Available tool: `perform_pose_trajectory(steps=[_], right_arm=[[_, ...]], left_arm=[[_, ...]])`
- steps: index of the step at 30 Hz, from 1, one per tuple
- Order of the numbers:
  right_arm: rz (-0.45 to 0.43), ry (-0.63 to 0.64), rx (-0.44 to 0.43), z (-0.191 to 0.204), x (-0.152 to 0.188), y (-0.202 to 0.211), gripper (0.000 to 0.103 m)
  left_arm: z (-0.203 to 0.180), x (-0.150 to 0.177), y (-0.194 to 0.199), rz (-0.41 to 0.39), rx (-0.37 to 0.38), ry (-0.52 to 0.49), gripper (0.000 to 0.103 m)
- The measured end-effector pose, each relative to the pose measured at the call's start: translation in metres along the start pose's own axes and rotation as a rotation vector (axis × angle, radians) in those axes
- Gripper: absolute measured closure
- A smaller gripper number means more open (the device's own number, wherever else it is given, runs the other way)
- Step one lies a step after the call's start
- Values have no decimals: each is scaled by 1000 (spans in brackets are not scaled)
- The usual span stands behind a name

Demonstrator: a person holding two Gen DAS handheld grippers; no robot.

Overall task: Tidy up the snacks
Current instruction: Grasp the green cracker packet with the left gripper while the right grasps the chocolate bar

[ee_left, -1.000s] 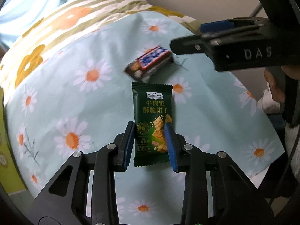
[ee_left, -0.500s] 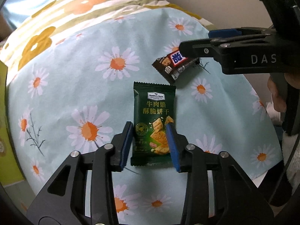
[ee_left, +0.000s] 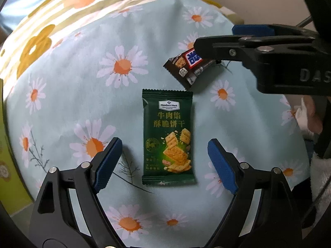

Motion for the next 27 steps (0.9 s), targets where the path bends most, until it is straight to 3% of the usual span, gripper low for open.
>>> perform_pose_trajectory(steps=[2,7,18,20,27], right_arm=[[3,-10,-4,1,0,0,20],[13,3,-8,7,2,-3,20],[67,3,15,15,15,-24,20],[77,-4,15,15,16,-31,29],[81,28,43,16,15,-39,30]], left_arm=[[-1,0,-1,9,-18,-24,41],[-5,-3,1,12,-55,-98,62],[17,-1,14,-9,-41,-52,63],[22,1,16,-12,-43,-45,63],[31,2,22,-28,-43,-8,63]])
Point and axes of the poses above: each gripper's, at about its wrist camera, not at the fingertips, and y roughly against the way its jaws point, z to its left, x to its underside, the point moved 7 cm from there along -y, roughly the way its jaws point, and after that the axes turned 12 degrees about -z, right-handed, at the moved point
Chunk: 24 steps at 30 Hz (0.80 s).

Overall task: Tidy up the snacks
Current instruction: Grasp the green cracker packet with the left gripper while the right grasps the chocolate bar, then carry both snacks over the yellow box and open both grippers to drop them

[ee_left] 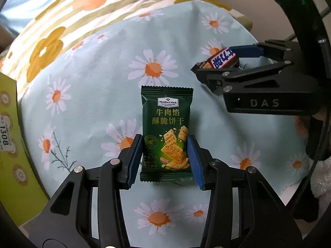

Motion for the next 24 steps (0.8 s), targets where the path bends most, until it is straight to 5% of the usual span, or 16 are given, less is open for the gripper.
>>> perform_pose_trajectory(steps=[11,24], right_arm=[[-16,73,61,5,7,3,51],[-145,99,33,45,-33,73,52]], left_arm=[[12,-2,20,-54,2,43,63],[42,-26,103,-235,-18,121,63]])
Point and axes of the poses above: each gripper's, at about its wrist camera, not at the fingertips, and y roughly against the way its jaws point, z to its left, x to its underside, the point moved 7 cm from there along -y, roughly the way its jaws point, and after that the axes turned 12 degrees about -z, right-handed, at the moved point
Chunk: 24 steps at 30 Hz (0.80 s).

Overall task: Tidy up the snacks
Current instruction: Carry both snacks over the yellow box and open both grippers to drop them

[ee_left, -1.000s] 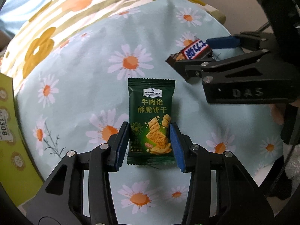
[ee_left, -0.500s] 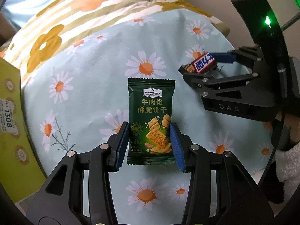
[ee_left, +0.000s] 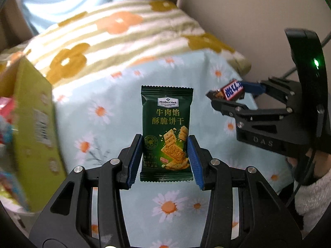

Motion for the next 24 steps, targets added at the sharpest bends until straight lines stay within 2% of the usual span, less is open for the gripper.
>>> perform_pose_trajectory(steps=[7,14,19,24], right_arm=[[-113,23,-59,61,-70,51,52],[-209,61,-152,157,-130,74,52],[-233,80,-223,228,-159,67,52],[-221,91,-276,291,-174,48,52]], left_arm=[[50,-42,79,-155,-34,67,63],[144,-61,160,-268,-113,125,63],[219,-50,191,-276,-176,181,63],[293,-20,195,-226,-219,232,63]])
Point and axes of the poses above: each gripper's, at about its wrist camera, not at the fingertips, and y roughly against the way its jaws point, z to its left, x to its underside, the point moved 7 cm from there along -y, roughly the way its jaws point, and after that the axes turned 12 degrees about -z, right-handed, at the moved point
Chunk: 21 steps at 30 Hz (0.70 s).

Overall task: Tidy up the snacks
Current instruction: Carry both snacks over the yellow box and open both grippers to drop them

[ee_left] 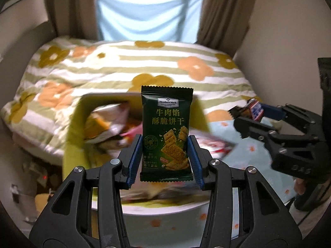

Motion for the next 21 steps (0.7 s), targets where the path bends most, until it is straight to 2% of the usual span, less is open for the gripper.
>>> perform_pose_trajectory(steps=[5,9,10,11,13,21], right_arm=[[36,-17,-20,36,2,-35,52],[56,-36,-2,50,7,-50,52],[62,-43,5,53,9,-52,52],[70,-55,13,54,11,-56,52],[82,-71,24,56,15,-58,52],[125,-92,44,61,24,-59,52]], left_arm=[[53,15,-19,54,-11,27,63],[76,26,-33,90,-14,-2,61],[79,28,-37,102,-12,-6,55],[82,32,-42,120,-4,-11,34],[85,38,-47,130,-1,-19,1],[93,48,-38,116,-32,-38,0]])
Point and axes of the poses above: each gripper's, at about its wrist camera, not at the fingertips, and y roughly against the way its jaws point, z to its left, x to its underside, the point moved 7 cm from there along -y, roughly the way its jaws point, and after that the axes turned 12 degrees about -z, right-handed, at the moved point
